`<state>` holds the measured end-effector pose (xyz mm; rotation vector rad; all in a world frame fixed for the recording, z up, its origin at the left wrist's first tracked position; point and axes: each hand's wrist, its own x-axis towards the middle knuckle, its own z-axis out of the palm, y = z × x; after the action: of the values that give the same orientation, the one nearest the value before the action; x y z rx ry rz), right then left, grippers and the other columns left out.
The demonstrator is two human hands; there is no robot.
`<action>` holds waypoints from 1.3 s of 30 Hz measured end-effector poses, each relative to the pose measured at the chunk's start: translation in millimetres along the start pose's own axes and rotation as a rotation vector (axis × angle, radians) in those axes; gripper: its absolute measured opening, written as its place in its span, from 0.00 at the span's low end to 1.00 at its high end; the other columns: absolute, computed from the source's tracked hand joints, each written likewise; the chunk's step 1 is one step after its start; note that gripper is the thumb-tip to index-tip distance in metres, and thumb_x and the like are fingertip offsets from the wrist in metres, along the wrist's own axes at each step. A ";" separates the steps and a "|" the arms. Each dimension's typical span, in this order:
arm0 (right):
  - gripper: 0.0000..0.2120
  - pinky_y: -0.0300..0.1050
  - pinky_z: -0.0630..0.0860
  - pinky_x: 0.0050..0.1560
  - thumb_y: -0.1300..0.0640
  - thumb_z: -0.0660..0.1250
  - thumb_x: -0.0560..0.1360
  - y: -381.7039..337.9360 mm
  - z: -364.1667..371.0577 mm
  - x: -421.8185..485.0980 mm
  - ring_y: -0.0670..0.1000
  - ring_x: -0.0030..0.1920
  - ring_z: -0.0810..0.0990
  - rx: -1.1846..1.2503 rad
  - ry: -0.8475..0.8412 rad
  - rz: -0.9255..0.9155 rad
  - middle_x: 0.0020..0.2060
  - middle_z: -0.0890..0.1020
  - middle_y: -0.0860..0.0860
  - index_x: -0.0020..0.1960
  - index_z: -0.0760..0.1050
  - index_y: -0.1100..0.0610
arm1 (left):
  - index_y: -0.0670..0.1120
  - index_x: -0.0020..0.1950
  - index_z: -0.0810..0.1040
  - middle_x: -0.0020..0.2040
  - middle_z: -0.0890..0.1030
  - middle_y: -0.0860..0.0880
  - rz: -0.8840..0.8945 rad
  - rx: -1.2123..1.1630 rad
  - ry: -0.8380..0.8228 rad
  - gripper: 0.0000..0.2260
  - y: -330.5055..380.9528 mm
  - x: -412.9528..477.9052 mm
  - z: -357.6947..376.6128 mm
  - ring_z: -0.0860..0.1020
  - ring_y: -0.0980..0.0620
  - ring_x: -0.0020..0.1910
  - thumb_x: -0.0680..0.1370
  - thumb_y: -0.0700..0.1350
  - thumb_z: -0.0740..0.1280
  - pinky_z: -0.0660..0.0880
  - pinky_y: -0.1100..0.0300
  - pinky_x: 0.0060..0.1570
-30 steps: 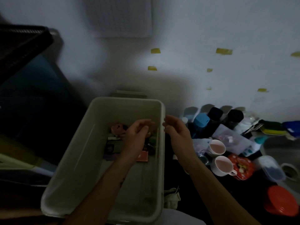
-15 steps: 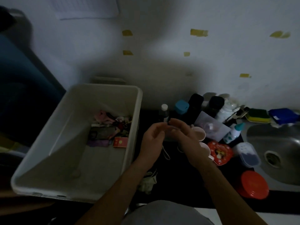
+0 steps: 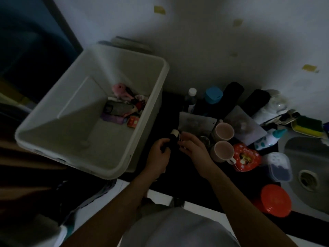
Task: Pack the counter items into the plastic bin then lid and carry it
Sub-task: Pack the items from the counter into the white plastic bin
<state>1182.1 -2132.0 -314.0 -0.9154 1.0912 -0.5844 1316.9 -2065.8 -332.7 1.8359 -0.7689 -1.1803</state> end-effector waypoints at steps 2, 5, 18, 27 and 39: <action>0.15 0.46 0.75 0.63 0.65 0.60 0.80 5.8 1.1 1.8 0.51 0.61 0.78 0.001 -0.015 0.032 0.61 0.79 0.53 0.65 0.74 0.58 | 0.49 0.64 0.73 0.60 0.77 0.50 -0.010 0.041 0.020 0.12 -4.5 4.3 0.0 0.76 0.54 0.55 0.81 0.39 0.60 0.73 0.68 0.49; 0.14 0.47 0.74 0.63 0.65 0.60 0.80 14.2 0.5 7.7 0.53 0.61 0.78 0.008 -0.017 0.069 0.61 0.78 0.54 0.63 0.74 0.56 | 0.49 0.63 0.74 0.60 0.77 0.48 -0.010 0.099 0.049 0.13 -7.1 11.2 -0.9 0.76 0.52 0.58 0.80 0.38 0.62 0.74 0.59 0.57; 0.12 0.46 0.74 0.61 0.64 0.60 0.80 37.9 -10.0 3.6 0.54 0.59 0.78 -0.047 0.015 0.179 0.56 0.79 0.54 0.62 0.74 0.56 | 0.52 0.75 0.59 0.68 0.68 0.40 -0.021 0.656 0.015 0.34 -49.3 31.4 15.5 0.72 0.38 0.64 0.73 0.52 0.71 0.68 0.45 0.65; 0.11 0.47 0.74 0.59 0.64 0.59 0.80 53.9 -17.0 -4.2 0.51 0.55 0.79 -0.046 0.034 0.195 0.52 0.80 0.51 0.54 0.76 0.51 | 0.56 0.70 0.63 0.64 0.74 0.48 -0.045 0.334 0.027 0.36 -59.0 17.3 13.3 0.76 0.48 0.61 0.65 0.51 0.77 0.76 0.47 0.59; 0.16 0.54 0.74 0.65 0.52 0.60 0.82 20.8 -30.0 6.8 0.53 0.61 0.80 0.105 0.051 0.106 0.61 0.81 0.52 0.67 0.73 0.54 | 0.54 0.70 0.65 0.62 0.72 0.53 0.139 0.142 -0.016 0.32 14.2 -2.6 15.2 0.73 0.54 0.60 0.70 0.40 0.75 0.71 0.61 0.55</action>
<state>1156.2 -2136.6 -340.2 -0.7505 1.1367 -0.5743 1300.9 -2075.3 -322.8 1.8570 -0.9948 -1.0756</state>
